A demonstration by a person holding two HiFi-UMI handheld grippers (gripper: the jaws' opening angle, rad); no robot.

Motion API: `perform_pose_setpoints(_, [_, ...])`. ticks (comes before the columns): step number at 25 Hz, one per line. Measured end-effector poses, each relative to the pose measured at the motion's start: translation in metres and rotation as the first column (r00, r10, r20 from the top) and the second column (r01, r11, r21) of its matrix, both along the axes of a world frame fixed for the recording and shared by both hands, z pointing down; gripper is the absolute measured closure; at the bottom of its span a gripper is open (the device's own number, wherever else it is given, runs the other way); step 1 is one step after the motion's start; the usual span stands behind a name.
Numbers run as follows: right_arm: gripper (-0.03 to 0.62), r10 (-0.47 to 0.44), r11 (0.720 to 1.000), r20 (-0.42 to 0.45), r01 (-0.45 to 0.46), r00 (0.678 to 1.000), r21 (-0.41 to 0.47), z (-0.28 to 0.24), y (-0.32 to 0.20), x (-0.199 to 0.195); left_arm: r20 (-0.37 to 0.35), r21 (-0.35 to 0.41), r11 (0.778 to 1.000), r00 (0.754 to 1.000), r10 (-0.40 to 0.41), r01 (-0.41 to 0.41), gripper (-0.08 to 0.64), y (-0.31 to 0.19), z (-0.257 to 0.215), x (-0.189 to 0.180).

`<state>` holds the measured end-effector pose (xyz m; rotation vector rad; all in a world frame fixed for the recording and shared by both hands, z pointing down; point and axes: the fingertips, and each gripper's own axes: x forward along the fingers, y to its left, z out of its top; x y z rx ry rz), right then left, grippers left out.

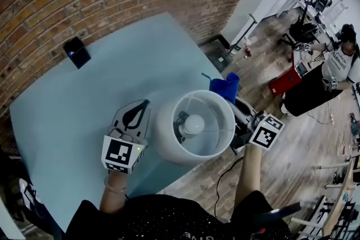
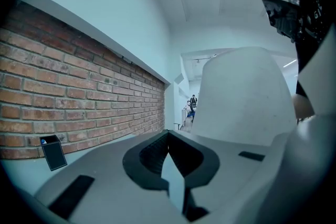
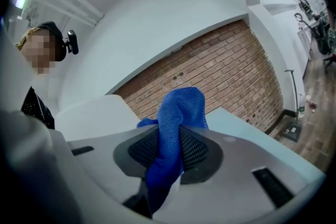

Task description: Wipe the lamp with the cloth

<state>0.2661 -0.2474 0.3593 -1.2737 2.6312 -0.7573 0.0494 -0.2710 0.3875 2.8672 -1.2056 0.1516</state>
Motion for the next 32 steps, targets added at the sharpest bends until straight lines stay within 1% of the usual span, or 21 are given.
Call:
perform_pose_setpoints(3, [0.497, 0.001, 0.999, -0.028, -0.002, 1.0, -0.039, 0.018, -0.003, 0.002, -0.006, -0.008, 1.0, 1.0, -0.003, 0.003, 0.551, -0.001, 0.003, 0.0])
perform_pose_setpoints(7, [0.497, -0.014, 0.997, -0.032, 0.011, 0.999, -0.079, 0.035, -0.008, 0.004, -0.011, -0.01, 1.0, 1.0, 0.007, -0.007, 0.551, -0.002, 0.006, 0.004])
perform_pose_setpoints(8, [0.497, -0.018, 0.996, -0.047, 0.014, 0.999, -0.091, 0.041, -0.009, 0.005, -0.013, -0.011, 1.0, 1.0, 0.009, -0.009, 0.551, -0.002, 0.006, 0.006])
perform_pose_setpoints(12, [0.497, -0.035, 0.991, -0.184, 0.01, 0.982, -0.136, 0.057, -0.016, 0.015, -0.015, -0.022, 1.0, 1.0, 0.004, -0.004, 0.552, -0.004, 0.009, 0.005])
perform_pose_setpoints(13, [0.497, -0.045, 0.991, -0.197, 0.019, 0.979, -0.131, 0.052, -0.019, 0.016, -0.014, -0.022, 1.0, 1.0, 0.007, -0.007, 0.551, -0.004, 0.009, 0.005])
perform_pose_setpoints(15, [0.497, -0.081, 0.993, -0.167, 0.066, 0.983, -0.094, 0.03, -0.026, 0.011, -0.016, -0.022, 1.0, 1.0, 0.018, -0.018, 0.551, -0.003, 0.007, 0.005])
perform_pose_setpoints(17, [0.497, -0.153, 0.988, -0.093, 0.15, 0.984, -0.039, -0.002, -0.033, 0.001, -0.018, -0.023, 1.0, 1.0, 0.018, -0.018, 0.551, -0.003, 0.006, 0.004])
perform_pose_setpoints(18, [0.497, -0.206, 0.979, -0.055, 0.205, 0.977, -0.009, -0.02, -0.036, -0.005, -0.02, -0.024, 1.0, 1.0, 0.014, -0.014, 0.551, -0.003, 0.006, 0.003])
perform_pose_setpoints(20, [0.497, -0.324, 0.945, 0.0, 0.324, 0.946, 0.05, -0.052, -0.04, -0.021, -0.025, -0.024, 1.0, 1.0, 0.01, -0.01, 0.551, -0.003, 0.005, 0.003])
perform_pose_setpoints(22, [0.497, -0.434, 0.897, 0.02, 0.431, 0.9, 0.101, -0.08, -0.043, -0.037, -0.026, -0.02, 1.0, 1.0, 0.008, -0.008, 0.551, -0.003, 0.004, 0.003])
perform_pose_setpoints(24, [0.497, -0.518, 0.85, 0.034, 0.511, 0.854, 0.13, -0.1, -0.044, -0.053, -0.027, -0.018, 1.0, 1.0, 0.004, -0.005, 0.551, -0.004, 0.006, 0.001])
perform_pose_setpoints(27, [0.497, -0.606, 0.791, 0.047, 0.596, 0.794, 0.141, -0.118, -0.043, -0.073, -0.025, -0.023, 1.0, 1.0, -0.002, 0.002, 0.551, -0.004, 0.008, -0.003])
perform_pose_setpoints(29, [0.497, -0.654, 0.752, 0.032, 0.646, 0.756, 0.132, -0.118, -0.039, -0.084, -0.026, -0.015, 1.0, 1.0, -0.005, 0.004, 0.551, -0.005, 0.003, -0.004])
perform_pose_setpoints(30, [0.497, -0.67, 0.738, 0.023, 0.663, 0.742, 0.124, -0.116, -0.037, -0.088, -0.028, -0.011, 1.0, 1.0, -0.007, 0.007, 0.551, -0.006, 0.001, -0.004])
perform_pose_setpoints(32, [0.497, -0.685, 0.725, 0.011, 0.68, 0.729, 0.109, -0.109, -0.036, -0.092, -0.034, -0.001, 1.0, 0.999, -0.014, 0.014, 0.551, -0.007, -0.003, -0.005])
